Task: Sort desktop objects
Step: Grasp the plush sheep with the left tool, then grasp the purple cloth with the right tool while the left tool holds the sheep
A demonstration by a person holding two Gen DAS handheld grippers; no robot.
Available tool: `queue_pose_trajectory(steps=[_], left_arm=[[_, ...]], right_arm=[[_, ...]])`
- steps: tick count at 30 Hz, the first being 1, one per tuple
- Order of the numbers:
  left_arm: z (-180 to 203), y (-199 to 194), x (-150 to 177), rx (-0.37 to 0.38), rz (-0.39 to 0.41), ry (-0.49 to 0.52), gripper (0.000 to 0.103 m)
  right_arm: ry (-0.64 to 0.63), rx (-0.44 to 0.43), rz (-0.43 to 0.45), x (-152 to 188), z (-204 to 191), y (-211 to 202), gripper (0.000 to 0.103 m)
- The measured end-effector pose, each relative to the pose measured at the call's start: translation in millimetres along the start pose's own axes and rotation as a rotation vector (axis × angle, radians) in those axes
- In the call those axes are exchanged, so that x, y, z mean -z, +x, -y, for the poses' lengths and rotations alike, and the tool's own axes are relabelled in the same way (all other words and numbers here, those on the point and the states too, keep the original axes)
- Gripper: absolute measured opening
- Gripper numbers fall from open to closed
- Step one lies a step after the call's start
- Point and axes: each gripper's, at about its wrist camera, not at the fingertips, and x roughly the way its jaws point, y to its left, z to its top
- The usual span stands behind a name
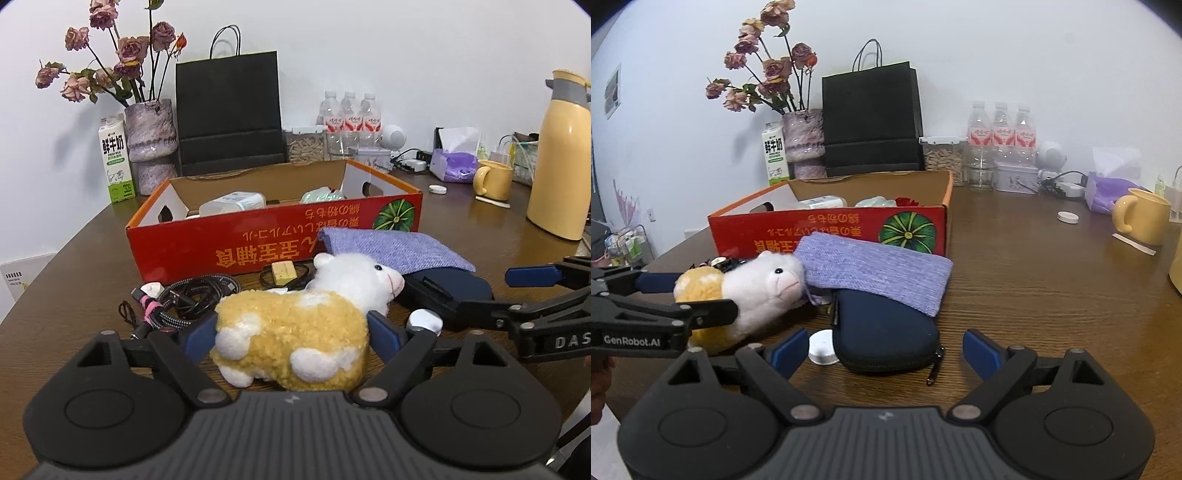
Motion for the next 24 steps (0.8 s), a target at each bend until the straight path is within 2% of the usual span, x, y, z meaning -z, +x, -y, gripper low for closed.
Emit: queue_pose_trajectory(steps=[12,18,24], left_arm=[[-6,-30,-11,-0.004,0.104,-0.016,0.083],[-13,-46,-20,-0.031,0.178,-0.02,0.084],[-20,-48,-24,-0.084,0.198,-0.03,0.084]], right_arm=[[-0.031,-0.005,0.005,-8,-13,-2,0.09],[-0.053,-0.004,0.004,-13,-20,-1,0.09],[-0.049,0.011,0.008,-18,-20,2,0.09]])
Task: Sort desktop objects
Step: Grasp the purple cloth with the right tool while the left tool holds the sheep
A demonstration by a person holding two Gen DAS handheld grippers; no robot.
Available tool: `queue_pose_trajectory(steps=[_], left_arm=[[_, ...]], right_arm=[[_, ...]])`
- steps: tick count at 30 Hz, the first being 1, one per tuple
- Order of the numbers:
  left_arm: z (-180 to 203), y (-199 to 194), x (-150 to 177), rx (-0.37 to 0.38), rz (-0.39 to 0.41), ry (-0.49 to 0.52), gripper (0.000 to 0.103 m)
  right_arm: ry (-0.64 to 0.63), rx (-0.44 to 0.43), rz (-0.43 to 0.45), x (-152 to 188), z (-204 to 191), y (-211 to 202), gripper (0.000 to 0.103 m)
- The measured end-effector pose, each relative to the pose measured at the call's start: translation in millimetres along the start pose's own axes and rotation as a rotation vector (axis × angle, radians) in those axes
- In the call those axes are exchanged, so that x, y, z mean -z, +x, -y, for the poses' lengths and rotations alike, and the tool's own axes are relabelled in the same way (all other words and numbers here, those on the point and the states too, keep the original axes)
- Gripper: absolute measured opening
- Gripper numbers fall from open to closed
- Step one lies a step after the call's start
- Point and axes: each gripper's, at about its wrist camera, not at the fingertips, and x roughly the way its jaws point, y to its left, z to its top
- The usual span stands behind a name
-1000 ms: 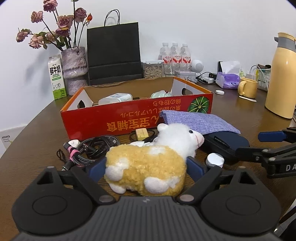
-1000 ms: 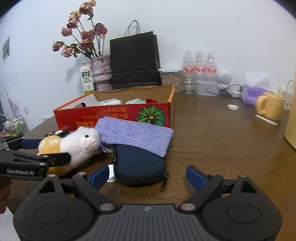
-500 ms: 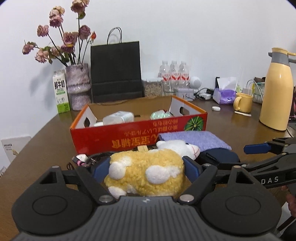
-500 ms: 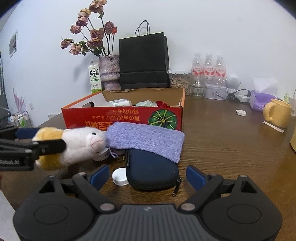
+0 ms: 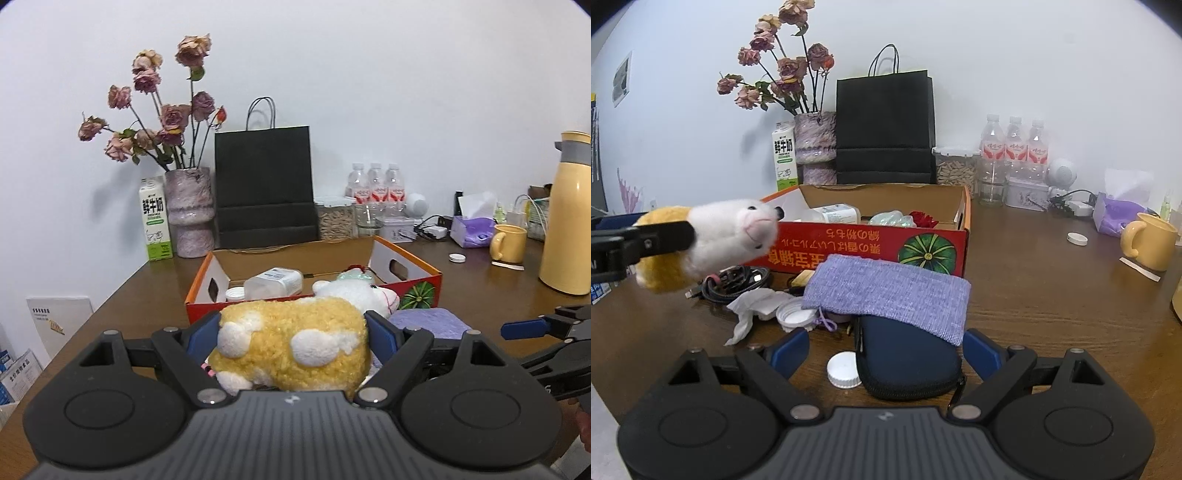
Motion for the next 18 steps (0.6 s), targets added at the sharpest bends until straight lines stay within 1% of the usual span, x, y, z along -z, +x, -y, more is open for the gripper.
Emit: queue_pose_trajectory(steps=[7,13,15,16,17,18], left_arm=[[-18,11,2,-0.02,-0.01,-0.042,0.084],[-35,28,5,-0.032,-0.024,-0.074,0.084],[-41,34,7,-0.032,-0.032,-0.085,0.084],[-44,37,7,-0.03,-0.034,-0.089,0.084],[-47,39,8,-0.027,-0.037,-0.093,0.084],[-49,41,9,-0.024,-0.039,-0.097,0.084]], right_arm=[[-0.005,0.007,-0.016,-15,-2,17,0.09],[0.007,0.029,-0.064,-33,-4,55,0.09],[0.005,0.038,-0.091,-36,-4,70,0.087],[0.006,0.044,-0.108,-37,-4,76,0.083],[0.012,0.045,-0.12,-36,-3,81,0.076],[0.018,0.043,-0.122,-35,-2,83,0.076]])
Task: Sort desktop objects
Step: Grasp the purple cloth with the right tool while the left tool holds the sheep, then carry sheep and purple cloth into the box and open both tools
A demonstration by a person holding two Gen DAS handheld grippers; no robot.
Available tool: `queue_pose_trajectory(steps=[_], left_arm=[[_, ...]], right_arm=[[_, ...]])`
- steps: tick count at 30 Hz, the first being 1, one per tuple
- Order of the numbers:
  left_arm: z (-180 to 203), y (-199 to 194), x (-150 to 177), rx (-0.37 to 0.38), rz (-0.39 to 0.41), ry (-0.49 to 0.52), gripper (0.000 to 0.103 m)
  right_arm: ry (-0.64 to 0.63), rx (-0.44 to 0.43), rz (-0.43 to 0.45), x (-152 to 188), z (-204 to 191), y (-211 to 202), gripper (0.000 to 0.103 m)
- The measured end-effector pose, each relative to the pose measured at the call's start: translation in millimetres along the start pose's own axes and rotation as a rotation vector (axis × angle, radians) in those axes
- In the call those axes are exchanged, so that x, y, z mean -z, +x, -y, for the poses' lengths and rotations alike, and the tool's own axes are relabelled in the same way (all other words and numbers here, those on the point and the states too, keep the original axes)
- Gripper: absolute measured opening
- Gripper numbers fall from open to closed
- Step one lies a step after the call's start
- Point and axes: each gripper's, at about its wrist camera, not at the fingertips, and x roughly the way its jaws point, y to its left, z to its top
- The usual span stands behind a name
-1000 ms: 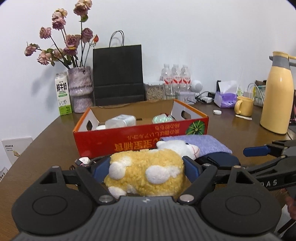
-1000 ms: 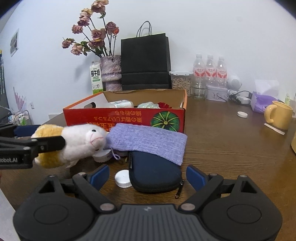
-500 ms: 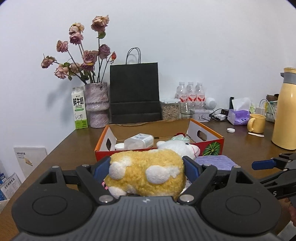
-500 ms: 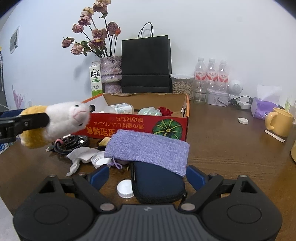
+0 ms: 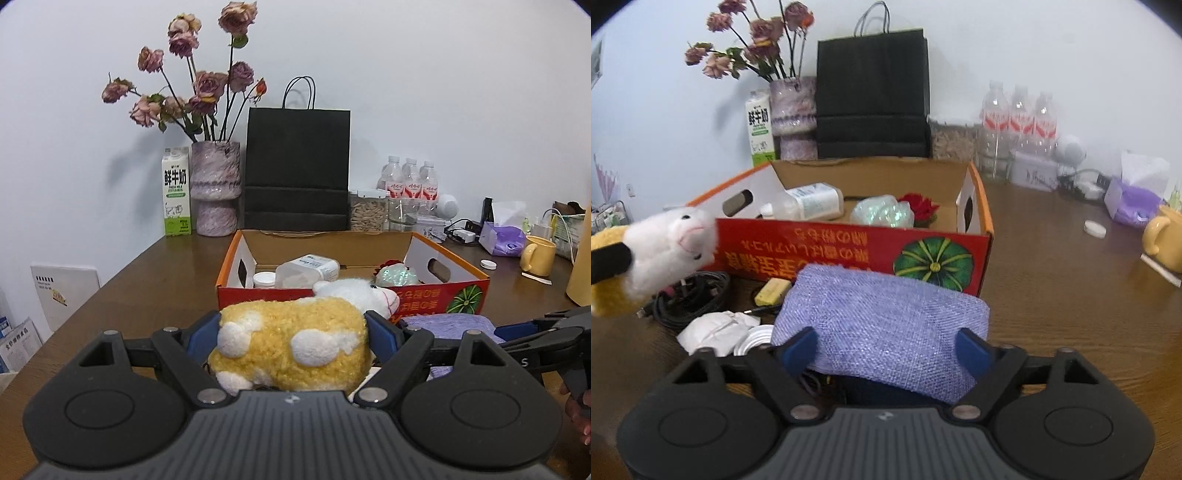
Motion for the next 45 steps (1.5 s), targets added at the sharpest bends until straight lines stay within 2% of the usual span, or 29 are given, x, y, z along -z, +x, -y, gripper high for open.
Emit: queue_pose_trajectory(steps=[6,12,14,17,24,32,40,45], left_arm=[[-10,8,2,0.017,-0.009,-0.024,0.084],[-13,8,6,0.029,-0.011,-0.032,0.084],[-15,7,6,0.03,-0.01,-0.036,0.084],[-16,2,5,0.035,0.0,-0.038,0.084],[-23,-4,-1,0.037,0.031,-0.046,0.084],[-29,-3,-18,0.057,0.082,-0.049,0.084],[-30,16,-58,0.059,0.174,-0.037,0.084],[-22,48,-77,0.057,0.183,-0.051,0.084]], right_arm=[[-0.019,0.001,0.023,2,-1,-5,0.066],[-0.037,-0.005,0.049,0,-6,-15,0.037],[-0.046,-0.017,0.055,-1,-8,-18,0.021],[-0.036,-0.032,0.071,-2,-10,-22,0.009],[0.009,-0.072,0.117,-5,-7,-40,0.006],[0.033,-0.079,0.188,-18,-3,-65,0.006],[0.043,-0.1,0.285,-57,2,-80,0.006],[0.018,-0.066,0.33,-90,-2,-67,0.006]])
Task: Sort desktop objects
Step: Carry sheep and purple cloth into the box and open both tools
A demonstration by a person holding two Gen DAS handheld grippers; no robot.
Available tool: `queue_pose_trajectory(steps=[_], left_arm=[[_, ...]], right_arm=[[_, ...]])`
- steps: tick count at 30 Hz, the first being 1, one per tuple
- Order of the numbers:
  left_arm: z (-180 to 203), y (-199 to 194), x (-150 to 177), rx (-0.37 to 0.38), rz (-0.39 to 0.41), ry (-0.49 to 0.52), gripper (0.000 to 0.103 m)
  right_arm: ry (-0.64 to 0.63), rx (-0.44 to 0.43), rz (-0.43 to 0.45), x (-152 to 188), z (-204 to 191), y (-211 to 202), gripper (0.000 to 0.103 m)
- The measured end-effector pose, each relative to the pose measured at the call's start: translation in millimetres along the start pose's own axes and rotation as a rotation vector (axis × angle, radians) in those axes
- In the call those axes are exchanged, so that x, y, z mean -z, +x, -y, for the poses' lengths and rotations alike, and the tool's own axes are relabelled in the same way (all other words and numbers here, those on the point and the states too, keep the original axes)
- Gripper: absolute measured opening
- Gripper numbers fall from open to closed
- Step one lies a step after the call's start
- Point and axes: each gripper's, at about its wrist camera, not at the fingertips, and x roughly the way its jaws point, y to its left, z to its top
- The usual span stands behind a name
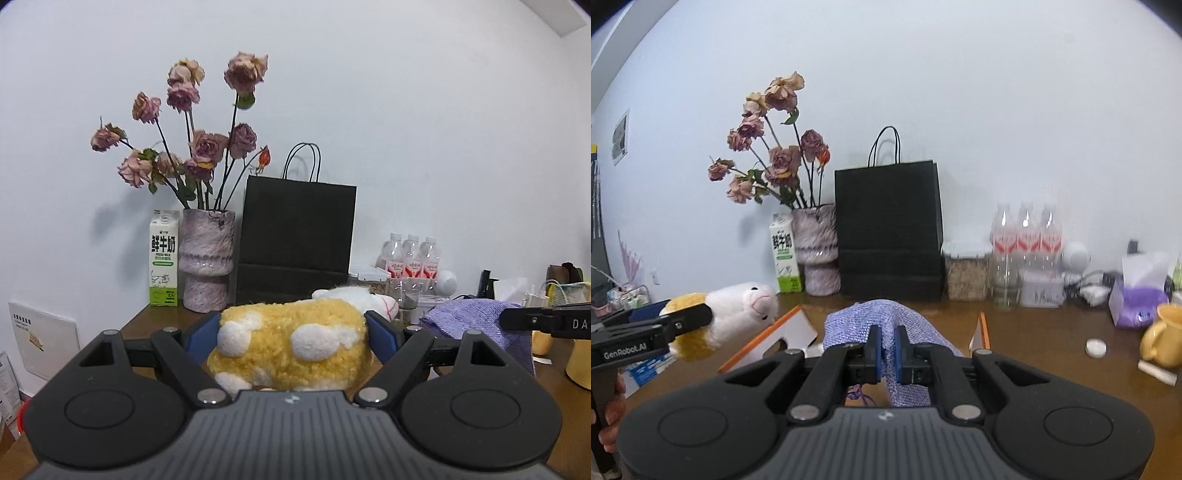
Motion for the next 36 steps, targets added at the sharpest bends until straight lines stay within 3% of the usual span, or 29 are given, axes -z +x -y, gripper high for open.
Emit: queue_pose_trajectory(steps=[5,14,17,22,27,29,30,32,33,36], left_arm=[[8,46,7,-0.026,-0.038,-0.004,0.084],[6,99,39,-0.09,-0.162,0.069,0.084],[10,107,48,-0.095,-0.201,0.096,0.084],[23,108,59,-0.101,-0.219,0.161,0.084],[33,108,70,-0.094,-0.23,0.199,0.092],[33,107,71,-0.085,-0.22,0.191,0.103],[32,105,70,-0.08,-0.206,0.187,0.103],[31,102,69,-0.083,-0.183,0.173,0.103],[29,101,68,-0.088,-0.177,0.166,0.103],[27,98,66,-0.121,-0.17,0.14,0.103]], right_arm=[[0.015,0.002,-0.02,-3,2,46,0.006],[0.044,-0.025,-0.11,30,30,126,0.006],[0.07,-0.048,-0.177,47,40,136,0.006],[0.079,-0.045,-0.211,60,43,142,0.008],[0.07,-0.026,-0.217,65,40,141,0.019],[0.068,-0.018,-0.217,65,39,139,0.044],[0.064,-0.026,-0.208,65,38,137,0.052],[0.048,-0.056,-0.188,64,34,132,0.088],[0.03,-0.064,-0.177,64,31,130,0.101],[-0.028,-0.018,-0.153,65,22,124,0.103]])
